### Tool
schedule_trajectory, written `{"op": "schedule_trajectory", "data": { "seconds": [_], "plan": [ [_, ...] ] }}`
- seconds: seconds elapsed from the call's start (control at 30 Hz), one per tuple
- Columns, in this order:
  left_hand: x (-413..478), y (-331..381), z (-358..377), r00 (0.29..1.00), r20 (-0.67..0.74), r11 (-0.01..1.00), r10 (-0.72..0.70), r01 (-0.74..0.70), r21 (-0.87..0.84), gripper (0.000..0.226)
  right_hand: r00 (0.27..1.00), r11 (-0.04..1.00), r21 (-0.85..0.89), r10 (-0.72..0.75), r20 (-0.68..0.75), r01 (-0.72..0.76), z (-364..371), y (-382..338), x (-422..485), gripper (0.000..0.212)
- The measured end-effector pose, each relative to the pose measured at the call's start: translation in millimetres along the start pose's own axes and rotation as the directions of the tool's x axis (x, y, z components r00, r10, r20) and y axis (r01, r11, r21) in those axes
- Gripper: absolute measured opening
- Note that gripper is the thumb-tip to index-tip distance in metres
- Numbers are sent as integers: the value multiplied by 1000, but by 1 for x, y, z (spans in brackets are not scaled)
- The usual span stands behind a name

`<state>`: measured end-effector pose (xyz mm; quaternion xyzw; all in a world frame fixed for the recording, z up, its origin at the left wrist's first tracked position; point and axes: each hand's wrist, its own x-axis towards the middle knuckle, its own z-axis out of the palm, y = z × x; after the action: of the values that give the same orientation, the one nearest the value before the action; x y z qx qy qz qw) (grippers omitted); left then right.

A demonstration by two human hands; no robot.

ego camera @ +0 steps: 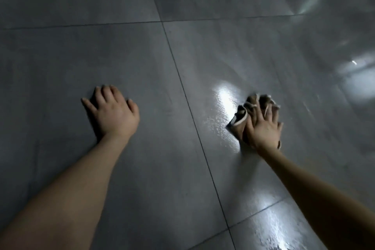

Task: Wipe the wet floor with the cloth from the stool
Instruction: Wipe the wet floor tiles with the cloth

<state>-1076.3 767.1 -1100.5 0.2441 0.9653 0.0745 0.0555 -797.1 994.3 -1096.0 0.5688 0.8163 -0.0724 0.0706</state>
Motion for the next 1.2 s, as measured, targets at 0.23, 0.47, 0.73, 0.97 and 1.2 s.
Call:
{"op": "schedule_trajectory", "data": {
  "seconds": [0.23,0.47,0.73,0.97,1.2],
  "plan": [
    [-20,34,-9,998,60,997,31,-34,64,42,758,758,-26,-652,20,652,51,-38,-189,68],
    [-111,150,-40,756,206,780,621,-622,-70,35,843,844,-9,-536,37,537,45,126,-210,64],
    [-161,219,-85,601,230,628,765,-776,-59,39,844,834,129,529,91,-537,25,239,-193,69],
    [-162,247,-95,579,204,592,789,-806,1,35,996,995,97,-19,87,11,13,123,-110,71],
    [-192,310,-69,652,259,685,713,-726,-57,36,921,916,104,-390,4,388,40,227,-199,59]
  ]
}}
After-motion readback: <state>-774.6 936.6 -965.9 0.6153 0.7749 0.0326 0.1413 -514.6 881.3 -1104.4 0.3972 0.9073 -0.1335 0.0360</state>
